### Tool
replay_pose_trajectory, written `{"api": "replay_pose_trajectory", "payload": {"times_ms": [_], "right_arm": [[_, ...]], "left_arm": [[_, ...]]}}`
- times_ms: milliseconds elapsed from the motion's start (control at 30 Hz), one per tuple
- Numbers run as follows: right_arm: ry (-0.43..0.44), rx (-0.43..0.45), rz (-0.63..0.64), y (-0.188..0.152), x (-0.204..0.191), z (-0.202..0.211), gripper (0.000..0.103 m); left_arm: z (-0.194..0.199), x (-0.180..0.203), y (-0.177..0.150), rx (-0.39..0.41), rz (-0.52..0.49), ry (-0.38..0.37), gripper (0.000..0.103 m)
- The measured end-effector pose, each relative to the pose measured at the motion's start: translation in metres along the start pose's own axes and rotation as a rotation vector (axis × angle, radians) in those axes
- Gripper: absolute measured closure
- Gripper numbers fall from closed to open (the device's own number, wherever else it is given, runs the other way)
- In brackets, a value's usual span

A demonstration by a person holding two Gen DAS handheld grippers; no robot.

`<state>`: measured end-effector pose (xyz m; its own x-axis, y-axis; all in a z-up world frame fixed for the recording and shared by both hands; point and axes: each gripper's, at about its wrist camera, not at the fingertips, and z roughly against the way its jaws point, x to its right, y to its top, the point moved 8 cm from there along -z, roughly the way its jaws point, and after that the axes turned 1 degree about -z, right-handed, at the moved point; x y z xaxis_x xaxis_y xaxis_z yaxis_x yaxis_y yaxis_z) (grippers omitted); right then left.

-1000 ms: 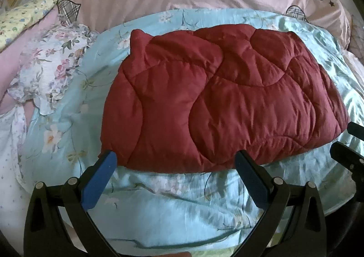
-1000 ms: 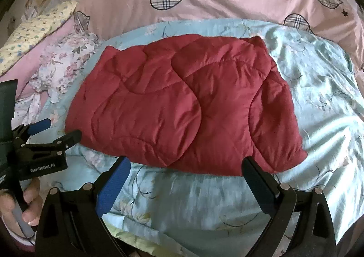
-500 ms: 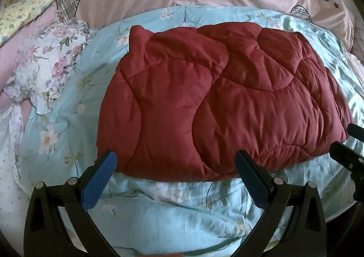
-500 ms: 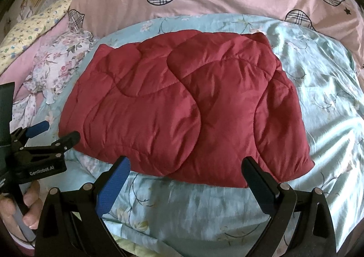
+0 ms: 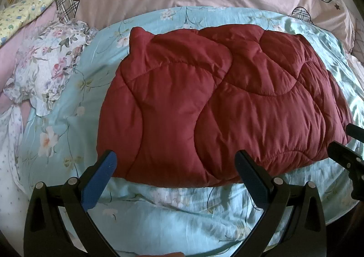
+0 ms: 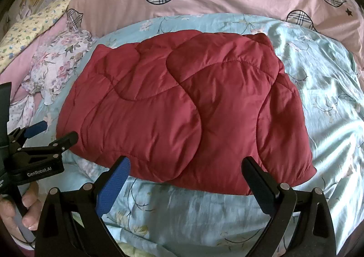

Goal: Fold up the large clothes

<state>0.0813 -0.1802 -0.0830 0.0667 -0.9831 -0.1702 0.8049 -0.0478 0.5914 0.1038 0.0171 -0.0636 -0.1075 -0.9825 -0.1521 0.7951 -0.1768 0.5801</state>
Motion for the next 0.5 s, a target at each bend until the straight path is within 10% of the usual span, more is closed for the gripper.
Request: {"api": "replay_pose_trajectory", "payload": {"times_ms": [500], "right_arm": [[-0.003,0.005,0.001,0.0028,0.0014,-0.0006,0.004]], "left_arm": [[-0.005,0.0006,0.0028,-0.009,-0.001,0.001,0.0]]}}
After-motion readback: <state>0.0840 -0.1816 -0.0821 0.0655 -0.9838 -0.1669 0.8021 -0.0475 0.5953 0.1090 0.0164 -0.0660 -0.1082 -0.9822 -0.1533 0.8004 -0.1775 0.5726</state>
